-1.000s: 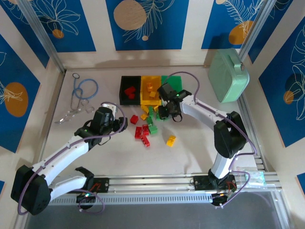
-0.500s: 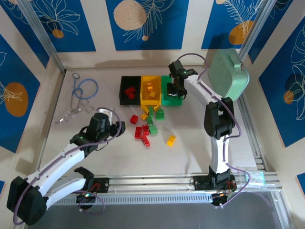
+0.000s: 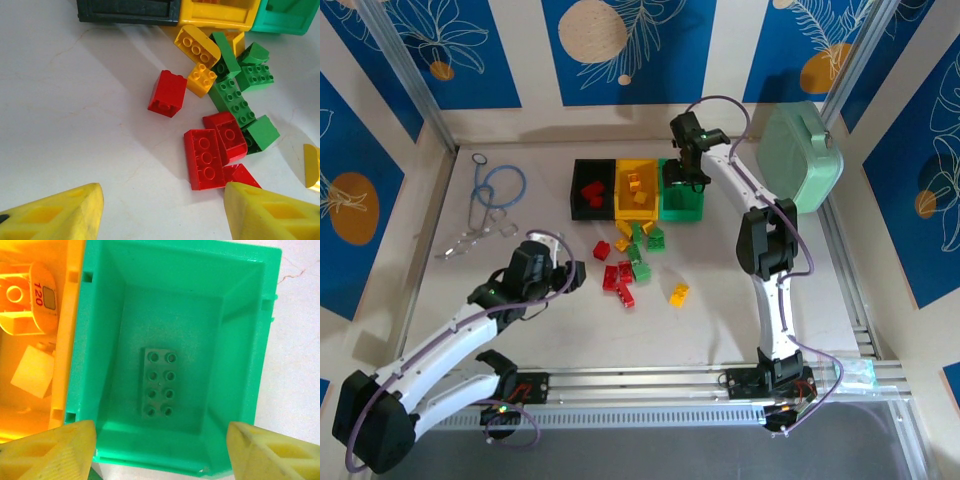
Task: Sort the legos into containers by color
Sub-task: Place the lego in the container, then pick up the lego from the center of the table.
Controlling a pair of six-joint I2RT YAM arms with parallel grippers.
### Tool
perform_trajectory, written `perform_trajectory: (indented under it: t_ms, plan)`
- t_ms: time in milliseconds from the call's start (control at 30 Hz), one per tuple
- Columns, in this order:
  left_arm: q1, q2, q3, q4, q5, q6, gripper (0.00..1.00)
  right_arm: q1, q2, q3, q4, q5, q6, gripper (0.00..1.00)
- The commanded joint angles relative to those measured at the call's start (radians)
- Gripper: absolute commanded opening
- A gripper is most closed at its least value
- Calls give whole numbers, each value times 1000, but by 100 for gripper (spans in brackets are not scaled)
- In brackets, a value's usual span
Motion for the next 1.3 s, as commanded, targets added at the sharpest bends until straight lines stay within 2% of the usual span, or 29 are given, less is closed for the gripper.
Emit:
perform_trajectory:
  t_ms: [0, 333, 700, 1000, 1267]
  plan:
    - [-11, 24, 25, -3, 38, 13, 65, 32, -95, -83, 12, 4, -11, 70]
    - [-15, 204, 91, 86, 117, -9, 67, 119, -417, -528, 205, -91, 62, 70]
    - [14, 564, 308, 84, 115, 65, 67, 133, -696, -925, 310, -122, 160, 70]
    - [19, 749, 437, 49, 94, 91, 66, 131, -811, -1132, 379, -147, 225, 71]
    - [21, 838, 483, 16, 41, 91, 64, 136, -877, -1227, 420, -184, 267, 70]
